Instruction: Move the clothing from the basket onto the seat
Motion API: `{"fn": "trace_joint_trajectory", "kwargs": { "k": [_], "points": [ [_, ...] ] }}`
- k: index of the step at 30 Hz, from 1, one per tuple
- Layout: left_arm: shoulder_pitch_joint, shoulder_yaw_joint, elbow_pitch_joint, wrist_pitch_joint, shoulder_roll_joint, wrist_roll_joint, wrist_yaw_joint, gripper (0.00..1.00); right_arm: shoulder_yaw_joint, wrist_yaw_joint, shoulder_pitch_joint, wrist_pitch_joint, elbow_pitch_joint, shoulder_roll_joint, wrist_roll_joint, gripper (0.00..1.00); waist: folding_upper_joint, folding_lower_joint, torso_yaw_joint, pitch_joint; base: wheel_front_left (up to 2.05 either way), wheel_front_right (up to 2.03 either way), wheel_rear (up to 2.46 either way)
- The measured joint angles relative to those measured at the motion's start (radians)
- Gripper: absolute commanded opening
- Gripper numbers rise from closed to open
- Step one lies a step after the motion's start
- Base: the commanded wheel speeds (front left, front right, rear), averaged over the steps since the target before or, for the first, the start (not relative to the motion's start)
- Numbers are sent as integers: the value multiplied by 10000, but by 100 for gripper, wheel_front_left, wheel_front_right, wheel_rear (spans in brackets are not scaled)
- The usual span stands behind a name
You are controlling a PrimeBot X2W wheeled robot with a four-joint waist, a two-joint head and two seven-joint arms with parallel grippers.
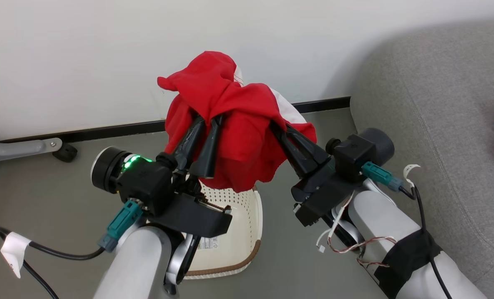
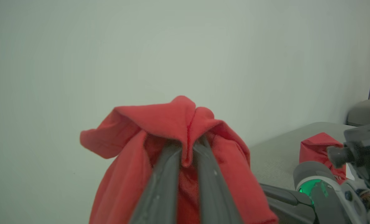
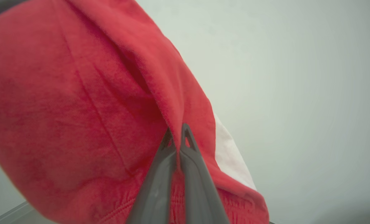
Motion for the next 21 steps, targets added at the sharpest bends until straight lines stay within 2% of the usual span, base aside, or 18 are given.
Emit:
{"fn": "trace_joint_trajectory", "kwargs": {
  "k": [1,2,21],
  "points": [
    [0,0,13,-25,-2,0,0,42,4,0,0,-2,-23,0,56,0,0,0,-17,2,0,0,0],
    [0,2,25,-25,-2,0,0,100,4,0,0,-4,-35,0,109,0,0,0,-35,4,0,0,0],
    [-13,38,403,-113,25,0,10,100,44,-73,0,-105,-61,2,368,0,0,0,-136,23,0,0,0]
  ]
}}
